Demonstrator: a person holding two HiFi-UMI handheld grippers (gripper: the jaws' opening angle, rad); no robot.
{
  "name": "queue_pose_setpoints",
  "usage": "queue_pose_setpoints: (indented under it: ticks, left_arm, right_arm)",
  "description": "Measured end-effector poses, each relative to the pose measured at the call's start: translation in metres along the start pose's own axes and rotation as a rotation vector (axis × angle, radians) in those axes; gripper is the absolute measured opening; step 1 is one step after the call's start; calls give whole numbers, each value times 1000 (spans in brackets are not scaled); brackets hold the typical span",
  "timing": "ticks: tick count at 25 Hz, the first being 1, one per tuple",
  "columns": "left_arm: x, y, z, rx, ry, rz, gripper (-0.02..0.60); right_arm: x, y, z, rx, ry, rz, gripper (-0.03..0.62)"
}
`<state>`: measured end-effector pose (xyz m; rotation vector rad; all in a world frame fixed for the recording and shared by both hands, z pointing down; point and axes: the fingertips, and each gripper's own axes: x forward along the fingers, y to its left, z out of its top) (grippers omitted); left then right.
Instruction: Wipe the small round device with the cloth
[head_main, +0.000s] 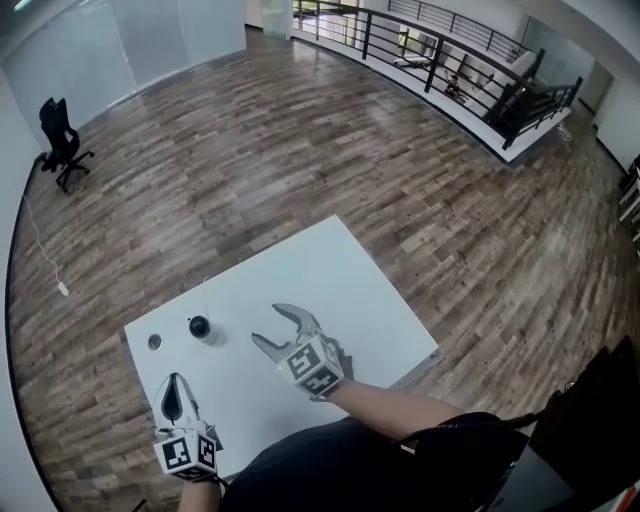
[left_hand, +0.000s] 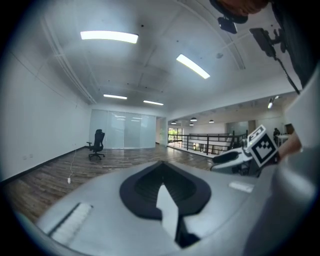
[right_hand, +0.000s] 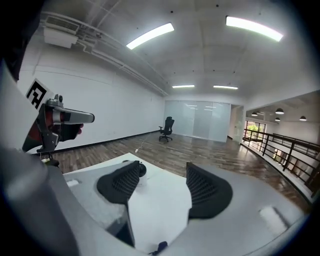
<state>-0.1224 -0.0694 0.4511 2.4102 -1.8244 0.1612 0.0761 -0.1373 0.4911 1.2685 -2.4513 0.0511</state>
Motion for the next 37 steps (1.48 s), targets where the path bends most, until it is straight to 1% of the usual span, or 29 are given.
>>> queue_pose_setpoints:
  ticks: [3,6,8,9,10,13,17,20,24,28,37]
  left_arm:
    - [-2,16,2,-11,1,30,8]
    - [-6,25,-2,-14,19,39,7]
    - [-8,33,-3,-7,18,46,7]
    - [-9,37,-3,0,17,49,8]
    - [-9,39,-2,9,16,49,8]
    - [-8,39,4,8,4,37,8]
    - [-7,40,-3,-18,-5,22,8]
    - [-7,38,-4,-23,10,20,8]
    - [-4,34,-6,-43,-1,3,8]
    - [-3,35,-6,-46,-15,-4,8]
    - [-4,31,-9,-45,-3,-1,8]
  right_arm:
    - [2,6,18,-27,-26,-8,248]
    - [8,18,25,-36,-53,-14,160]
    - [13,25,27,-25,-59,-21,84]
    - [15,28,26,-20,-56,-22,66]
    - [16,31,26,-20,-50,-21,2]
    - [18,32,24,-36,-34,-27,2]
    - [18,30,25,-37,-24,-44,2]
    - [17,31,26,-40,-18,-43,2]
    - [17,33,23,-43,-11,-41,2]
    - [19,36,18,-40,-18,-29,2]
    - [14,41,12,-60,-9,-18,2]
